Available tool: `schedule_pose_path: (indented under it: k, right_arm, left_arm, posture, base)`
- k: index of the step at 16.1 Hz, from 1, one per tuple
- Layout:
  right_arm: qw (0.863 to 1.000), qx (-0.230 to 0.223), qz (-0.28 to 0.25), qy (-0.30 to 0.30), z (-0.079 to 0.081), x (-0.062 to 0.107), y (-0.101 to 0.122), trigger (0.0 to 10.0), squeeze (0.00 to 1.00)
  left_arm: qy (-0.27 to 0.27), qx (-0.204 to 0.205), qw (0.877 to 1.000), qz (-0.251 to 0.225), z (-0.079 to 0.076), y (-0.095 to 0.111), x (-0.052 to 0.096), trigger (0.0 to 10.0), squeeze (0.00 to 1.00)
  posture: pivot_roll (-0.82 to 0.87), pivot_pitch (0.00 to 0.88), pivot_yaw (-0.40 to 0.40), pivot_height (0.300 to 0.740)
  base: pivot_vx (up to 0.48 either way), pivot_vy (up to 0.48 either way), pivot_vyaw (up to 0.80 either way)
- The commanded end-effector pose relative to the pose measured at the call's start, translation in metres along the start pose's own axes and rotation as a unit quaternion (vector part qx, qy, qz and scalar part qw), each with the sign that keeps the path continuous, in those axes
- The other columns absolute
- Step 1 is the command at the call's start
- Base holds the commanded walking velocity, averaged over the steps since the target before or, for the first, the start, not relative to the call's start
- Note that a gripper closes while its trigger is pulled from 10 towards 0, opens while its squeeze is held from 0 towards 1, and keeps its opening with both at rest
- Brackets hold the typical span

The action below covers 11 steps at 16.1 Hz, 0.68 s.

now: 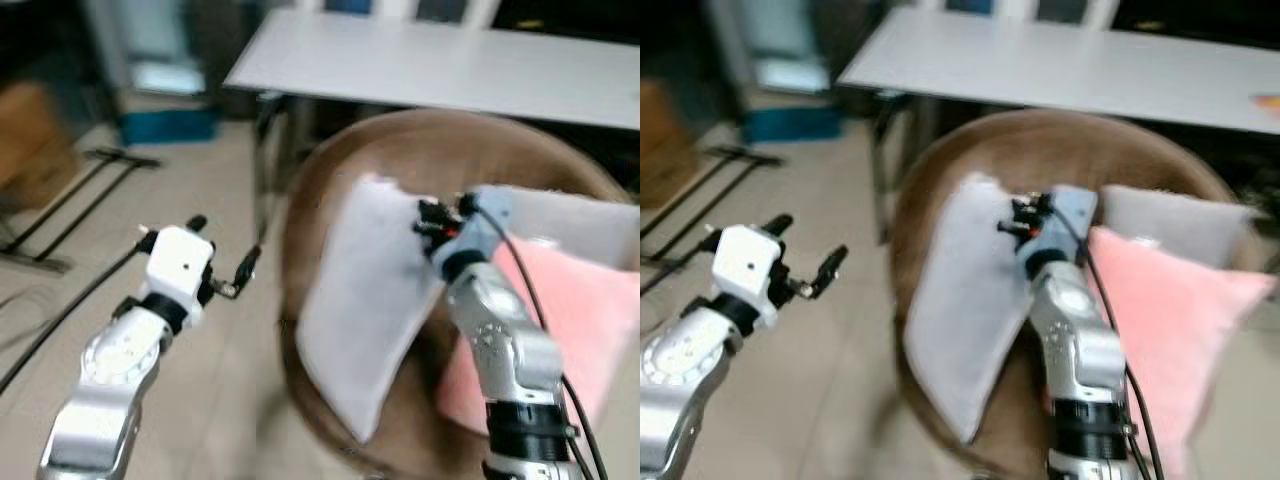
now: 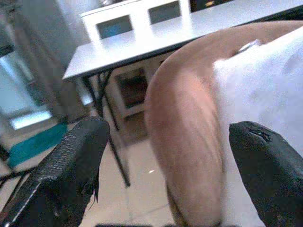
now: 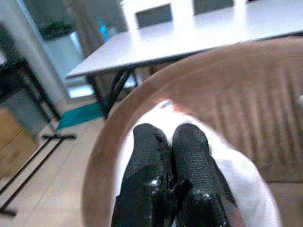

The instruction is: Move the pillow to the sofa from floor

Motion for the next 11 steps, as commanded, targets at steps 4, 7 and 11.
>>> schedule_pose_path:
  k: [4,7,11]
  right_arm:
    - [0.999,0.001,-0.037,0.035,0.020,0.002,0.018,10.0,0.00]
    - [0.997,0.009,-0.024,0.067,0.031,0.001,0.013,10.0,0.00]
    - [0.994,0.024,-0.013,0.105,0.049,-0.008,0.007,10.0,0.00]
  left_arm:
    - [-0.002,-0.008,1.000,0.004,0.002,-0.003,0.001,10.0,0.00]
    - [-0.004,-0.013,1.000,0.009,0.001,-0.004,0.002,10.0,0.00]
    - [-0.048,-0.020,0.999,0.014,-0.007,-0.009,0.006,10.0,0.00]
  posture:
    - [-0.06,0.000,-0.031,0.740]
    - [-0.06,0.000,-0.031,0.740]
    - [-0.05,0.000,-0.034,0.740]
  base:
    - [0.301,0.000,-0.55]
    - [0.000,0.000,0.00]
    - [0.000,0.000,0.00]
Point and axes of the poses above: a point about 5 cm out from each wrist's last joint towards the gripper, its own x axis pointing back from the gripper into the wrist, its own y axis along the axis of the wrist's last joint, z = x × y, the point moved 6 cm from there along -x, pointing out of the wrist towards the gripper, and after that the axes turned 7 degrees about -x, right-handed, at the moved point
